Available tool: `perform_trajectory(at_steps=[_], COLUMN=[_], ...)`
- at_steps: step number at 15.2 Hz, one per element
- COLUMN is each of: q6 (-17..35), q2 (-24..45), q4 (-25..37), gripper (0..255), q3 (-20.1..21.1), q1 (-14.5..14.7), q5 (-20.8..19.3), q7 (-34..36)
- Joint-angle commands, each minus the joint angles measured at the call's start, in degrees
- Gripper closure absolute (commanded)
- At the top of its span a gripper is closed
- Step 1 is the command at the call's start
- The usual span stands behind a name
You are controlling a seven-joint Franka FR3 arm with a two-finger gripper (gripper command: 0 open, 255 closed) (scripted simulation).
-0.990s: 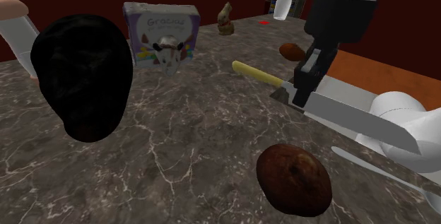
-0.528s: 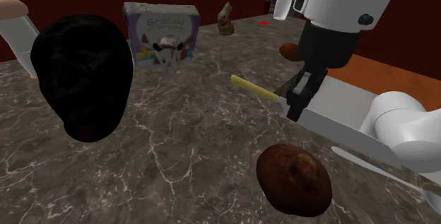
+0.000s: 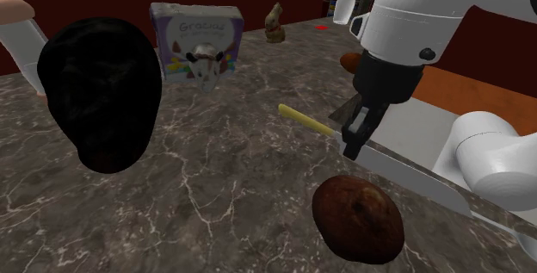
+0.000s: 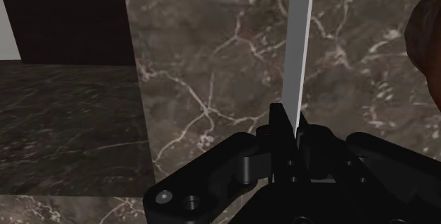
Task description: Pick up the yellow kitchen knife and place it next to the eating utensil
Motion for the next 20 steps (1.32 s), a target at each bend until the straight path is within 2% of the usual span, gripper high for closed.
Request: perform_trajectory(at_steps=[1, 4, 5, 10, 14, 20], q6=[0.06, 0.05, 0.05, 0.05, -6.51, -6.51], q2=[0.0, 0.0, 0.0, 0.0, 1.31, 1.31], q4=[-0.04, -0.03, -0.03, -0.03, 7.78, 7.78], gripper=[255, 255, 0, 0, 0, 0], q3=[0.03, 0.03, 0.03, 0.03, -1.74, -1.74], q1=[0.01, 0.01, 0.01, 0.01, -0.83, -0.82], q5=[0.02, 0.02, 0.02, 0.02, -1.72, -1.72], q7=[0.01, 0.01, 0.01, 0.01, 0.54, 0.54])
